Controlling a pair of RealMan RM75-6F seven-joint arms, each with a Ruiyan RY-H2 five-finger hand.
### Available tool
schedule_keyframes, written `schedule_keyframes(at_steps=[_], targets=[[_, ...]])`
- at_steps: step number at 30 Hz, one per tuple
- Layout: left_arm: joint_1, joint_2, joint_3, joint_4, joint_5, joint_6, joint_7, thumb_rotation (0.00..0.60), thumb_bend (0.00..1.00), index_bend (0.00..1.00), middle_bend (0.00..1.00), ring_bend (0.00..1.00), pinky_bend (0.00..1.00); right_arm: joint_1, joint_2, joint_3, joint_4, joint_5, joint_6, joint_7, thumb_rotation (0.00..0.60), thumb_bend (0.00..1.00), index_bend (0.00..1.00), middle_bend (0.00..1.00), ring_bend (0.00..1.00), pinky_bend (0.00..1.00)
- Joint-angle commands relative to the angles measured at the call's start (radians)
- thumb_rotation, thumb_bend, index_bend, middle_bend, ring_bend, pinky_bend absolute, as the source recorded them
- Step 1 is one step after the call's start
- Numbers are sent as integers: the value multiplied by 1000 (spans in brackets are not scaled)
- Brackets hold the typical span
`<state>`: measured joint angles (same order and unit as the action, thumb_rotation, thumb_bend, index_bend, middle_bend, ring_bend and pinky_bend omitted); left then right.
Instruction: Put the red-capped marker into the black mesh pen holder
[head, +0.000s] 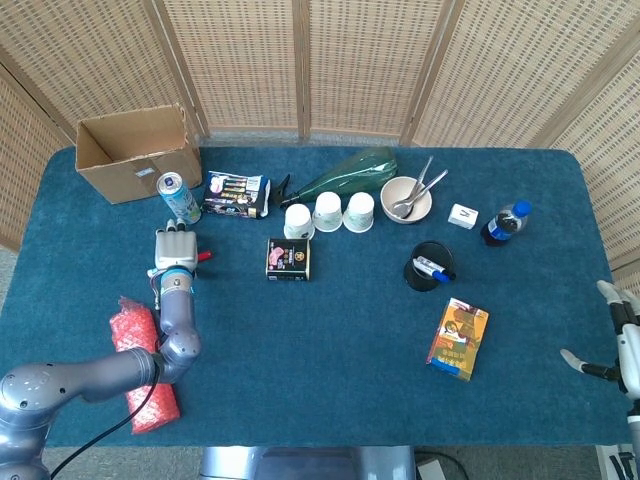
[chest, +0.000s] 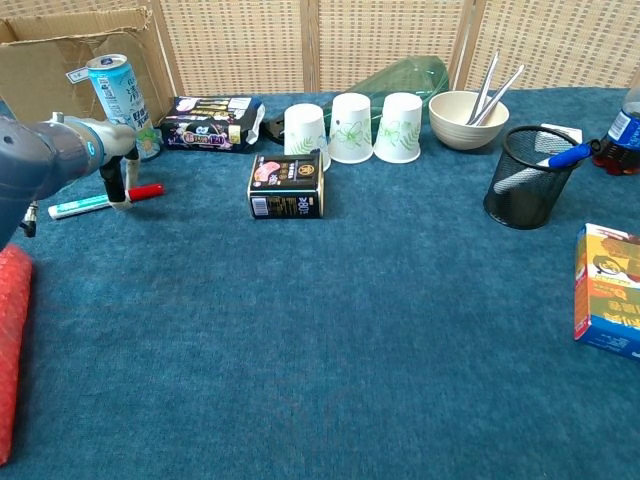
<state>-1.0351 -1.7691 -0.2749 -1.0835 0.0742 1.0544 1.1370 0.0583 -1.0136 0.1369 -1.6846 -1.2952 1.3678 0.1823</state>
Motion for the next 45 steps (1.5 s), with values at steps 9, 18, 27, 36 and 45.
schedule_keyframes(at_steps=[9,18,27,36,45], targets=[[12,-30,-17,47,26,9,7,600,379,517,30,19,240,0,5,-2,5,-16,-2,33,600,0,0,0,0,150],[36,-43,-27,55,70,1,0,600,380,548,39,28,259,-4,2,-1,7,-26,15,41,600,0,0,0,0,150],[84,45,-56,-74,112,11,-66,600,380,553,41,28,267,-3,2,-1,10,-21,11,45,600,0,0,0,0,150],[138,139,-65,-198,149,-12,-161,600,380,554,41,28,274,-1,-3,-2,9,-18,9,29,600,0,0,0,0,150],[190,261,-64,-357,221,-10,-275,600,380,564,45,28,286,2,-8,-5,7,-17,4,11,600,0,0,0,0,150]])
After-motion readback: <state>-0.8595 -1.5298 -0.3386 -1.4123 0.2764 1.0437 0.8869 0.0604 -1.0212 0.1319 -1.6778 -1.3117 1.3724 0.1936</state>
